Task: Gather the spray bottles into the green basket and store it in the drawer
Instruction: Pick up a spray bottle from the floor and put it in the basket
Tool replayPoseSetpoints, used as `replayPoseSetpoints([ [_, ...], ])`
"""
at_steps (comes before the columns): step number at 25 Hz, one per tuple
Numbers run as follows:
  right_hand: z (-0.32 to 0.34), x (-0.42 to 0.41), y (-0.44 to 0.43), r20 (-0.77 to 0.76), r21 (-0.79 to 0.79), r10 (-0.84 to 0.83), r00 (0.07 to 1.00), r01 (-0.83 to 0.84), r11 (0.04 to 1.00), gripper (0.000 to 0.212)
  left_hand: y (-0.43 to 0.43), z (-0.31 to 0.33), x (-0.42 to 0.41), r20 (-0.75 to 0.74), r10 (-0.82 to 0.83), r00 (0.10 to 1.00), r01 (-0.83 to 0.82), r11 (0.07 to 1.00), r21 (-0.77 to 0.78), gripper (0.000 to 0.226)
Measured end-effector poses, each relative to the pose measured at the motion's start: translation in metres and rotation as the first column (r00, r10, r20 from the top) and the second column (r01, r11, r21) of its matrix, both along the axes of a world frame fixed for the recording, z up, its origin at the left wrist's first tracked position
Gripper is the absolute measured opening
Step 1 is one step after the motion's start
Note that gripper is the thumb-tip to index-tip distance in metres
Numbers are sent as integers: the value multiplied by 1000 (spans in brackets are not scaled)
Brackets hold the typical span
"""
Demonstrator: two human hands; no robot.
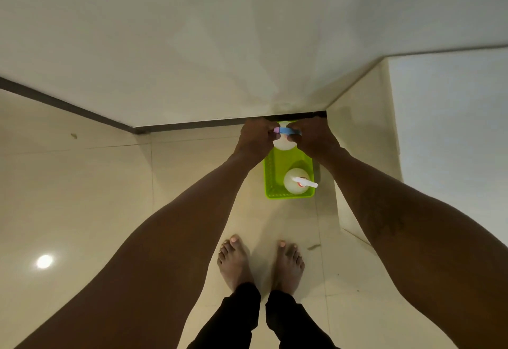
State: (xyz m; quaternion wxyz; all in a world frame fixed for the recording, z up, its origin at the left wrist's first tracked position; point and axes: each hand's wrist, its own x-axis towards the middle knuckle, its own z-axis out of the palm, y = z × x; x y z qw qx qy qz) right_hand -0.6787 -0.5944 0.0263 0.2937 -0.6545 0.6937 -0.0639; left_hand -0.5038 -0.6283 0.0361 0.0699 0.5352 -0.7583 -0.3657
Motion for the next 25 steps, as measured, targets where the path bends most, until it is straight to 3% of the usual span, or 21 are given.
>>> replayPoseSetpoints([
  [10,-50,14,-2,-9,24,-1,1000,1,1000,33,-5,-53,11,59,15,998,-16,1000,22,22],
  [16,-71,19,4,11,-107,-4,1000,5,994,31,-11,-68,18,102,-32,994,29,999,31,24],
  [19,-76,21,4,11,-102,-6,1000,7,995,34,-10,-71,19,82,4,997,-5,1000,21,22],
  [25,-44,22,9,-36,58,-42,998,44,997,58,-1,-52,31,175,94,980,-115,986,119,55],
])
